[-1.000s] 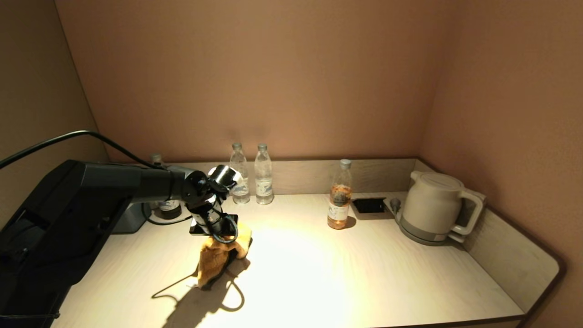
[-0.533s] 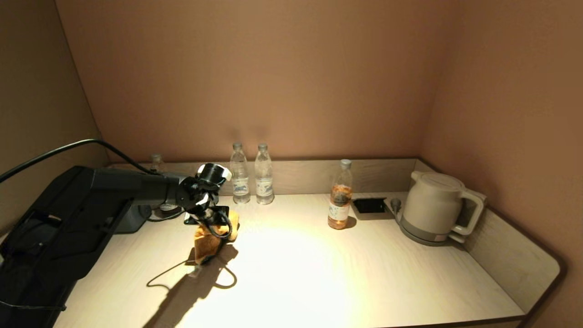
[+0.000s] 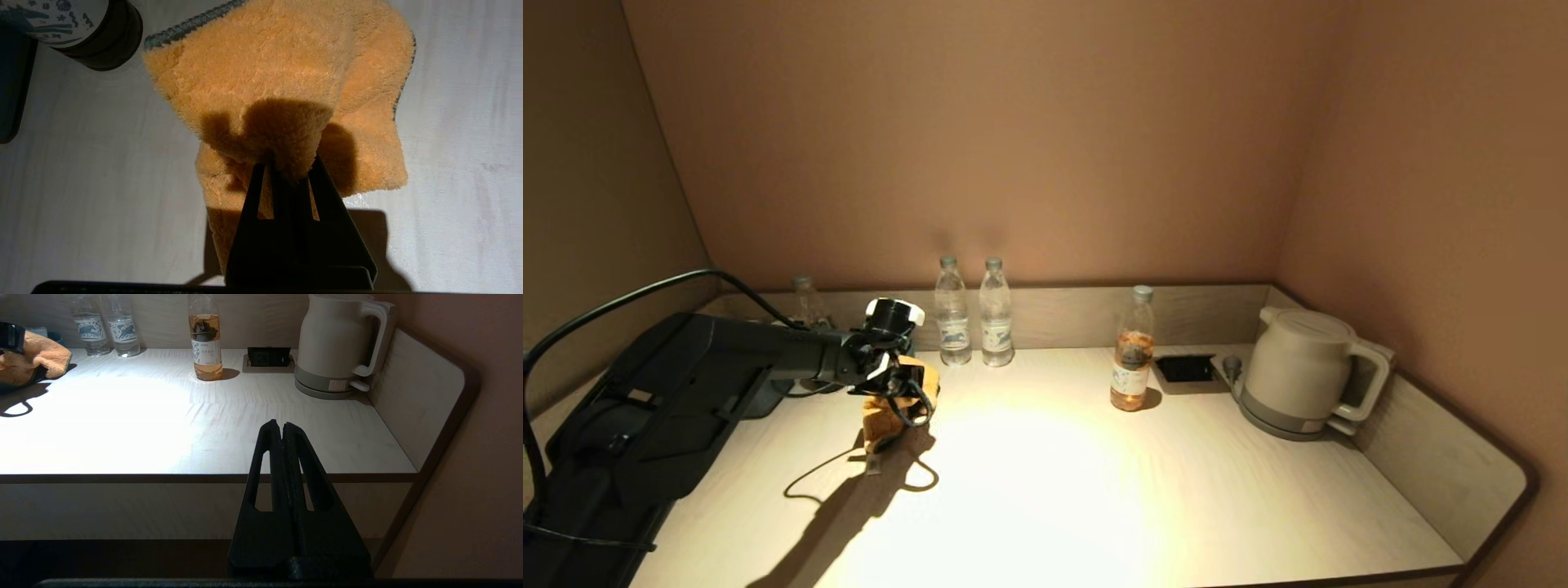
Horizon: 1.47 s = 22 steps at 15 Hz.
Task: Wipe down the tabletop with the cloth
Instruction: Sweep the stains on the table
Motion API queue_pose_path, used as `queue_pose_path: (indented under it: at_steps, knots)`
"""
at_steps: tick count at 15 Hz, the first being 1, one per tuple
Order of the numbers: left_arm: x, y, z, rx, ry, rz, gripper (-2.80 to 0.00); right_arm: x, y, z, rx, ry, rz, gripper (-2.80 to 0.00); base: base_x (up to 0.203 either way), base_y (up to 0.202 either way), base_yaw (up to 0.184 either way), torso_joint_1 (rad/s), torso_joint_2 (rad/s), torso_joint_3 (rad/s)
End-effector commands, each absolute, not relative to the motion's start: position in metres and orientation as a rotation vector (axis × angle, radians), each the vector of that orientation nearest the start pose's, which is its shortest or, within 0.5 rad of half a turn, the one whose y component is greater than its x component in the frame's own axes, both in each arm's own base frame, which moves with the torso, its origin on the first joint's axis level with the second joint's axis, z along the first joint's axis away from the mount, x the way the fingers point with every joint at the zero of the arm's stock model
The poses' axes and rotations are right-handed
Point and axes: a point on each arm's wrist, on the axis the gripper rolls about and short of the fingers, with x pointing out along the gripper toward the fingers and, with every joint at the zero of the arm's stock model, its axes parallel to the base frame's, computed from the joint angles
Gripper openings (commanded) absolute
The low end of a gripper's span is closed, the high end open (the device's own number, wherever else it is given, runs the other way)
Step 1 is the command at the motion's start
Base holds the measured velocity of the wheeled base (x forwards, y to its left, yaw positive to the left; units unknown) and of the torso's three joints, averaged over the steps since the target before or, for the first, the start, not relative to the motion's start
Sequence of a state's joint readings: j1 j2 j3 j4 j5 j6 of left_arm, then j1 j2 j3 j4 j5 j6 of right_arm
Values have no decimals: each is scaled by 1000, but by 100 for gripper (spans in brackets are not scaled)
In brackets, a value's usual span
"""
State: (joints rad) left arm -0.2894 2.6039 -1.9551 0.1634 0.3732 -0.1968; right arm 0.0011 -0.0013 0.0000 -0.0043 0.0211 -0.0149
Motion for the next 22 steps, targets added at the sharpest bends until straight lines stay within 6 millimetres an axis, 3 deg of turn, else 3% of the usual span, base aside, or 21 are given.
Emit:
queue_pose_path:
  at_steps: [1, 4, 11, 16, 22]
  knots:
    - [498, -130, 22, 84, 757, 172, -280, -23, 0, 76, -15, -5, 23, -280, 0, 0, 0, 0, 0, 0]
    - [501, -119, 10, 102, 781, 203, -280, -23, 0, 76, -15, -5, 23, -280, 0, 0, 0, 0, 0, 0]
    - [487, -116, 9, 101, 833, 214, -280, -23, 0, 76, -15, -5, 23, -280, 0, 0, 0, 0, 0, 0]
    - [441, -139, 29, 134, 897, 140, -280, -23, 0, 76, -15, -5, 23, -280, 0, 0, 0, 0, 0, 0]
    - [369, -200, 70, 135, 905, -57, -280, -23, 0, 76, -15, -5, 23, -280, 0, 0, 0, 0, 0, 0]
